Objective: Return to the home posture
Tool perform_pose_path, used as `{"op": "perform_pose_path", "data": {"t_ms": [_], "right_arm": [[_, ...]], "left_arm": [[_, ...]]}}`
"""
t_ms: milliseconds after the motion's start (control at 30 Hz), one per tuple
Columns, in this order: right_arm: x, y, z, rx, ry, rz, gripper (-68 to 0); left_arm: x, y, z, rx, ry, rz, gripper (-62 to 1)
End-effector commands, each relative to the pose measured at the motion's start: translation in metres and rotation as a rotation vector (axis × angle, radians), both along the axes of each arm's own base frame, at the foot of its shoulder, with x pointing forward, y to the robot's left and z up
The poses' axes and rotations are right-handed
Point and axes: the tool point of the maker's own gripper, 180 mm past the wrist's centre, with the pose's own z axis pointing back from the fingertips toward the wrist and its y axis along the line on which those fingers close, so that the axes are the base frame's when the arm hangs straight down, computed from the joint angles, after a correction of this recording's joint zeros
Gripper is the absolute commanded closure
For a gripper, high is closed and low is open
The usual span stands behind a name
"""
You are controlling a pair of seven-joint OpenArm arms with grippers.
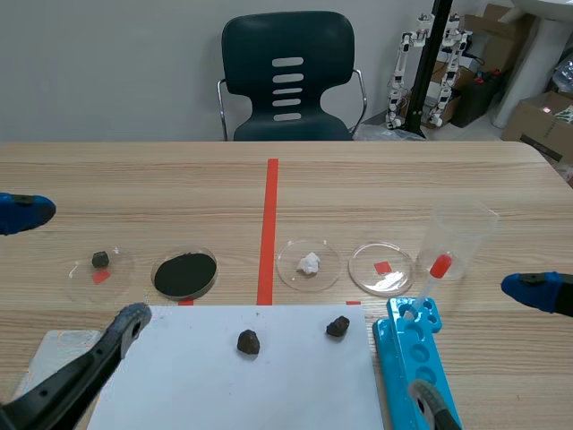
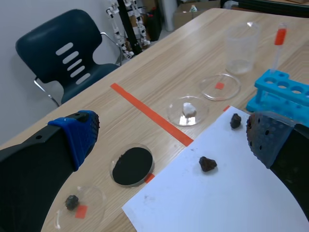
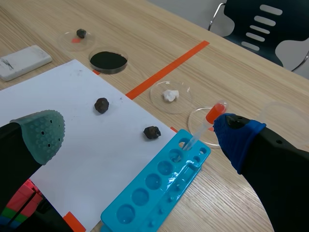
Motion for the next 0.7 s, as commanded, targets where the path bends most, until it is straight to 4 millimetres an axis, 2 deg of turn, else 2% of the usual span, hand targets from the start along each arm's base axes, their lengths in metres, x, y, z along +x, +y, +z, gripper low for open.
{"op": "perform_pose_path", "data": {"t_ms": [0,233,433,667], "right_arm": [[0.002,0.002,0.007,0.021,-0.022,0.000,-65.3],[0.002,0.002,0.007,0.021,-0.021,0.000,-65.3],[0.002,0.002,0.007,0.021,-0.022,0.000,-65.3],[0.002,0.002,0.007,0.021,-0.022,0.000,-65.3]], "left_arm": [[-0.004,-0.006,0.009,-0.025,-0.013,-0.010,-62.3],[-0.016,-0.020,0.013,-0.031,0.010,-0.078,-62.3],[-0.016,-0.018,0.002,0.013,0.052,-0.071,-62.3],[-0.015,-0.018,0.002,0.013,0.052,-0.069,-62.3]]}}
